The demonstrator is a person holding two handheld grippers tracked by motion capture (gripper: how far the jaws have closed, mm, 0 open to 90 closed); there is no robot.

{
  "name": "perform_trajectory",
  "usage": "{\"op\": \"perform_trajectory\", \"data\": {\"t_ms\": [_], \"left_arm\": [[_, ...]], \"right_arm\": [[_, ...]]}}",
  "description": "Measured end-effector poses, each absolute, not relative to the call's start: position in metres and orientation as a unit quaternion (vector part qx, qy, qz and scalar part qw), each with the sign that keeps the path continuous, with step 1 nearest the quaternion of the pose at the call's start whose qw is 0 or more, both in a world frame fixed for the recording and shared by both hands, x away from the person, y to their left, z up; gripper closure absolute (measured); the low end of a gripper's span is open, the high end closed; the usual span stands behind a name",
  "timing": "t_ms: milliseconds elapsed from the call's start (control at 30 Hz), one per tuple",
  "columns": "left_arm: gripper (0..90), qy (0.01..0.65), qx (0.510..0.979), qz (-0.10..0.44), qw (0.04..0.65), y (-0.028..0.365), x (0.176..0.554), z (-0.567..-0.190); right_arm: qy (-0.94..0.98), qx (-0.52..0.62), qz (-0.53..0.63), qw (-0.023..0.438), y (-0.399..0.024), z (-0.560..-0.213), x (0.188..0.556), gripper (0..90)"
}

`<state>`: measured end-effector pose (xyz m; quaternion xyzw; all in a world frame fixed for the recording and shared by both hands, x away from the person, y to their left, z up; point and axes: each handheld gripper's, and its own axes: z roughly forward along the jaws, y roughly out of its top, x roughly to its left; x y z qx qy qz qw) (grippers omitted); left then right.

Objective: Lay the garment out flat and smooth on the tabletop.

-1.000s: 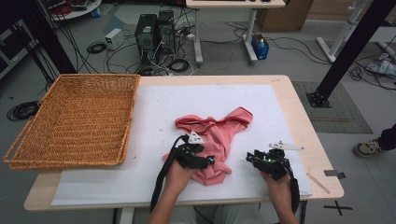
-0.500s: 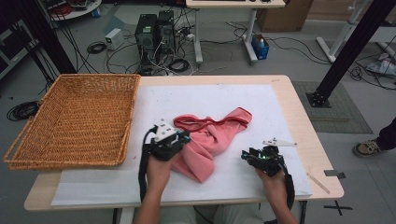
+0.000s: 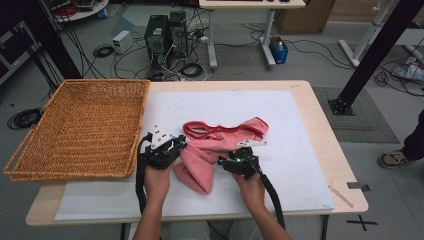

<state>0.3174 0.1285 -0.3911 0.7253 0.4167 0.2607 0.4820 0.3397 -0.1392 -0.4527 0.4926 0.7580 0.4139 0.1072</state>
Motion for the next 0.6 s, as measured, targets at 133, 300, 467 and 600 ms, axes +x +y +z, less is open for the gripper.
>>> {"op": "perform_trajectory", "data": {"t_ms": [133,300,467,600], "left_arm": [[84.3,0.416,0.726,0.257,0.484,0.130,0.319,-0.393],[84.2,0.405,0.730,0.250,0.490,0.124,0.317,-0.393],[84.2,0.375,0.741,0.234,0.505,0.107,0.312,-0.392],[84.2,0.345,0.751,0.208,0.522,0.074,0.311,-0.393]], "right_arm": [[0.792,0.457,0.362,0.182,-0.130,-0.451,0.345,84.1],[0.801,0.443,0.367,0.163,-0.141,-0.448,0.348,90.0],[0.780,0.447,0.408,0.158,-0.177,-0.437,0.336,90.0],[0.750,0.480,0.426,0.157,-0.230,-0.429,0.327,90.0]]}}
